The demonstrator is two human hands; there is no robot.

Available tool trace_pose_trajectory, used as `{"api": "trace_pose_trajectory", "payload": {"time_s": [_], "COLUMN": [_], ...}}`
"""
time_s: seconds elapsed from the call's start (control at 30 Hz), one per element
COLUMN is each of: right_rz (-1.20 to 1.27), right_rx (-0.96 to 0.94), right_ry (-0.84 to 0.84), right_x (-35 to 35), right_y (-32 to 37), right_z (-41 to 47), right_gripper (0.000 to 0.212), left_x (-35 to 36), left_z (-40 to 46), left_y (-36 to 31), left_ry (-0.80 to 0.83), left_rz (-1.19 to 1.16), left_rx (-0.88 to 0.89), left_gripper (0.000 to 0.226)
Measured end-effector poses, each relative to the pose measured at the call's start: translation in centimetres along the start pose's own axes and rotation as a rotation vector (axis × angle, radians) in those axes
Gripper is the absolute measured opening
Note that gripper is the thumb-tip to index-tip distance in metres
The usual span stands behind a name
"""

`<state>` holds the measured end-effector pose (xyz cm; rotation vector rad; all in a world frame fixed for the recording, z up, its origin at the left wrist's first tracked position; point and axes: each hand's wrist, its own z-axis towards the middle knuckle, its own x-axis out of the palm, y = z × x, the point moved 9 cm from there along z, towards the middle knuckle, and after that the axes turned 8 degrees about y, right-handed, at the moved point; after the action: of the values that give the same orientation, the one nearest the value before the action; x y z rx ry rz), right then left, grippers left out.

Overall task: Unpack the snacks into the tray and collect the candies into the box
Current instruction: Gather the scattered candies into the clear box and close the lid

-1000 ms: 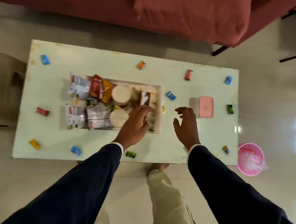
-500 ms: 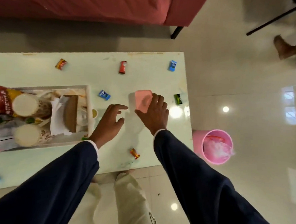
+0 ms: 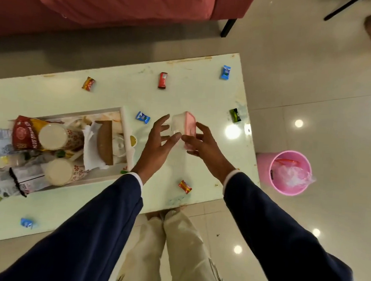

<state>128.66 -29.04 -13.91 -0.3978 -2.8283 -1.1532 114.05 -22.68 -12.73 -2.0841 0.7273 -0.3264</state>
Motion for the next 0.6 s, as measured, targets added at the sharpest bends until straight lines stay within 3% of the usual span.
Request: {"api": "trace_pose_trajectory", "payload": {"time_s": [0.1, 0.23, 0.37, 0.6], "right_rz": [0.138, 0.108, 0.128, 0.042], "right_rx": [-0.001, -0.054, -0.077, -0.055], "right_ry": [0.087, 0.046, 0.035, 0.129], "right_x": [1.7, 3.0, 3.8, 1.4], "right_y": [-0.2, -0.7, -2.4, -4.0], "right_z": [-4.6, -9.2, -10.8, -9.4], "right_gripper": [0.073, 0.065, 0.064, 0.064], "left_x": [1.0, 2.4, 2.9, 4.7], "left_z": [-1.5, -3.7, -5.1, -4.9], "left_y": [-1.7, -2.1, -1.3, 0.4], "left_ry": [0.087, 0.172, 0.17, 0.043], "left_rz": [-0.139, -0.1, -0.049, -0.08], "left_rx": [-0.007, -0.002, -0.002, -0.03], "left_gripper": [0.053, 0.043, 0.035, 0.043]}}
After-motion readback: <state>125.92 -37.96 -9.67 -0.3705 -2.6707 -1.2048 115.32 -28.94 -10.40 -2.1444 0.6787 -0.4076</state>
